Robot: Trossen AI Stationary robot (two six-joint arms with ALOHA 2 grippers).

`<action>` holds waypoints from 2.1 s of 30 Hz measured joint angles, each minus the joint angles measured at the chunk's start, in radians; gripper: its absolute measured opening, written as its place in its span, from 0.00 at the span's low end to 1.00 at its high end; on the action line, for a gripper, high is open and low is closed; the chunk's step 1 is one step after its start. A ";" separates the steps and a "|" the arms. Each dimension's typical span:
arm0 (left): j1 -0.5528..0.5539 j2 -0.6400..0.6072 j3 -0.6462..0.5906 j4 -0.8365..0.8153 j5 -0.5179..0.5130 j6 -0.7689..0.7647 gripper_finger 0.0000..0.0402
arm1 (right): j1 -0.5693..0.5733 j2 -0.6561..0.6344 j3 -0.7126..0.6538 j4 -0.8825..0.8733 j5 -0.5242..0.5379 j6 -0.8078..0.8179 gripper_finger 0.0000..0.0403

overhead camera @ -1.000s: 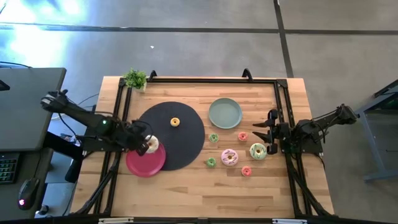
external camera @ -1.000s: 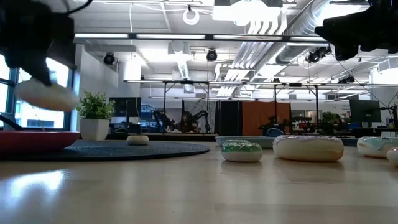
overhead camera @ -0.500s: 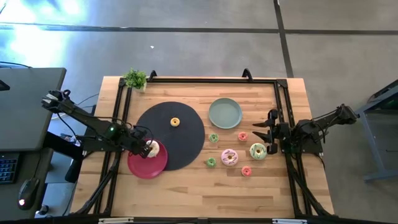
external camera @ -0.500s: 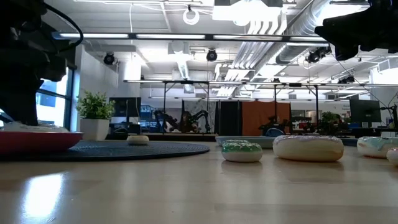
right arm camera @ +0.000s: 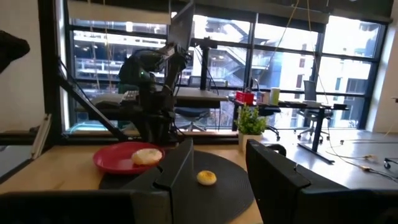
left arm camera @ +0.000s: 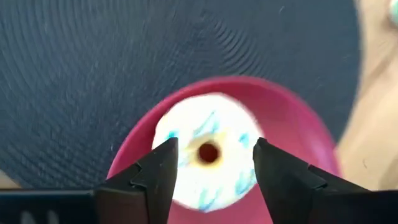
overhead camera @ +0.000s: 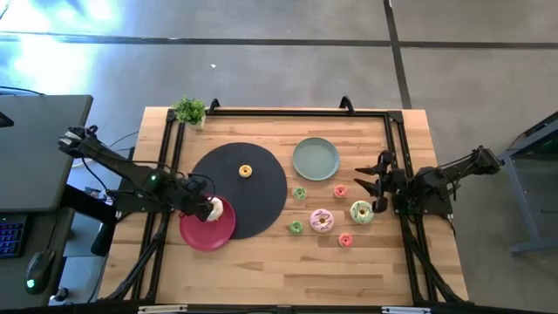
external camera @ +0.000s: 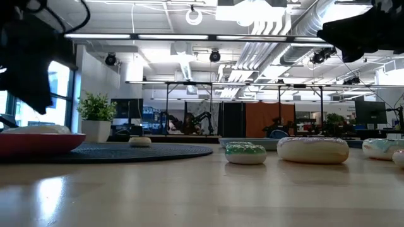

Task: Pick & Place donuts
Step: Put the big purple donut on the red plate

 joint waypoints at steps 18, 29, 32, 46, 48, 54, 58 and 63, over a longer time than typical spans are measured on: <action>0.011 0.022 0.109 0.267 -0.308 0.394 0.51 | -0.056 0.278 0.136 0.009 -0.035 0.035 0.34; 0.066 0.077 0.109 0.420 -0.278 0.480 0.51 | -0.087 0.723 0.426 -0.285 -0.221 0.172 0.35; 0.066 0.096 0.109 0.421 -0.278 0.494 0.51 | -0.087 0.830 0.481 -0.353 -0.319 0.245 0.40; 0.066 0.114 0.109 0.421 -0.276 0.498 0.51 | -0.088 1.258 0.524 -0.369 -0.386 0.323 0.65; 0.066 0.114 0.109 0.421 -0.276 0.498 0.51 | -0.088 1.303 0.524 -0.369 -0.385 0.334 0.64; 0.066 0.114 0.109 0.421 -0.277 0.498 0.51 | -0.088 1.366 0.523 -0.328 -0.392 0.419 0.59; 0.066 0.114 0.109 0.421 -0.278 0.498 0.51 | -0.095 1.368 0.523 -0.311 -0.381 0.501 0.50; 0.066 0.114 0.109 0.421 -0.278 0.498 0.51 | -0.110 1.369 0.523 -0.308 -0.441 0.505 0.31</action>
